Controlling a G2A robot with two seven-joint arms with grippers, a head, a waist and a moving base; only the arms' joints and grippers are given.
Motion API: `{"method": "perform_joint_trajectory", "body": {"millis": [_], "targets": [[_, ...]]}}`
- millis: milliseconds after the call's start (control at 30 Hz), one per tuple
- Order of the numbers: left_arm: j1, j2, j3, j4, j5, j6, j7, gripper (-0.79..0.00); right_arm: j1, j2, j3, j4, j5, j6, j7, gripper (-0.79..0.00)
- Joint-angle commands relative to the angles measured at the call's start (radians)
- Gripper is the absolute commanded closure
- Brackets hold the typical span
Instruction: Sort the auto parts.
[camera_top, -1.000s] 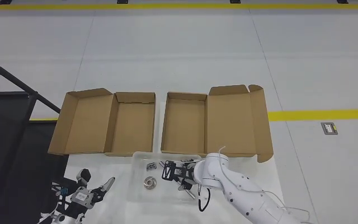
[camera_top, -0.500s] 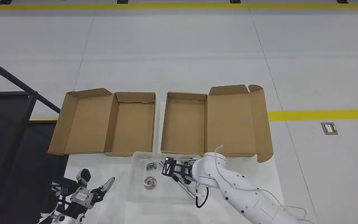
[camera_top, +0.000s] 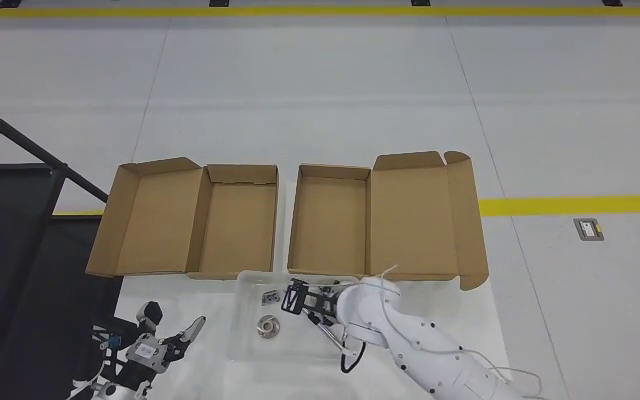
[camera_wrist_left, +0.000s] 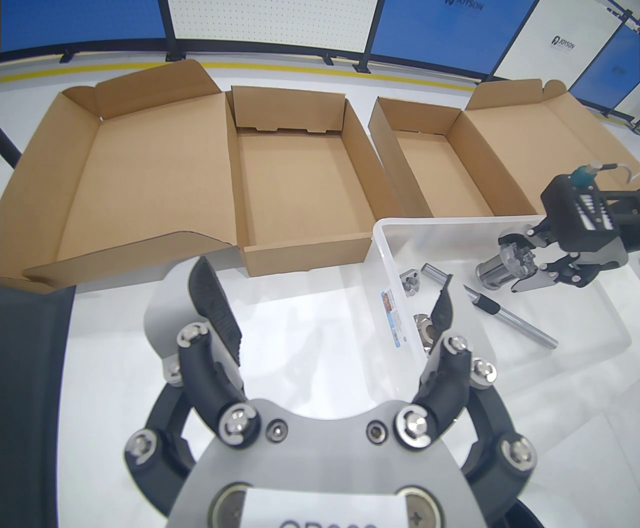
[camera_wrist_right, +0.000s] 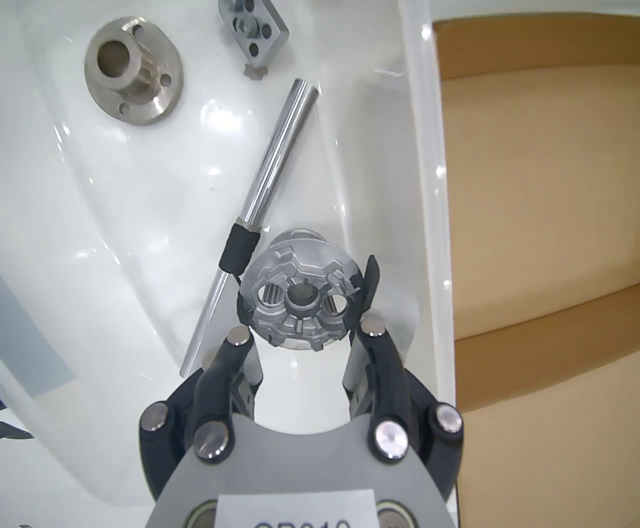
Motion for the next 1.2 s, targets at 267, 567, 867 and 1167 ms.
{"method": "perform_joint_trajectory", "body": {"millis": [267,567,867,1167], "targets": [[0.0,0.0,0.0,0.0,0.0,0.0,0.0,-0.785,-0.085,0.043,0.174,-0.382,-0.09,0.074,0.097,0.0],[0.0,0.0,0.0,0.0,0.0,0.0,0.0,-0.785,0.029,0.025,0.249,-0.235,-0.039,0.155,0.028,0.0],[0.0,0.0,0.0,0.0,0.0,0.0,0.0,-0.785,0.029,0.025,0.249,-0.235,-0.039,0.155,0.028,0.0],[0.0,0.0,0.0,0.0,0.0,0.0,0.0,-0.785,0.043,0.012,0.276,-0.106,-0.014,0.23,-0.214,0.0]]}}
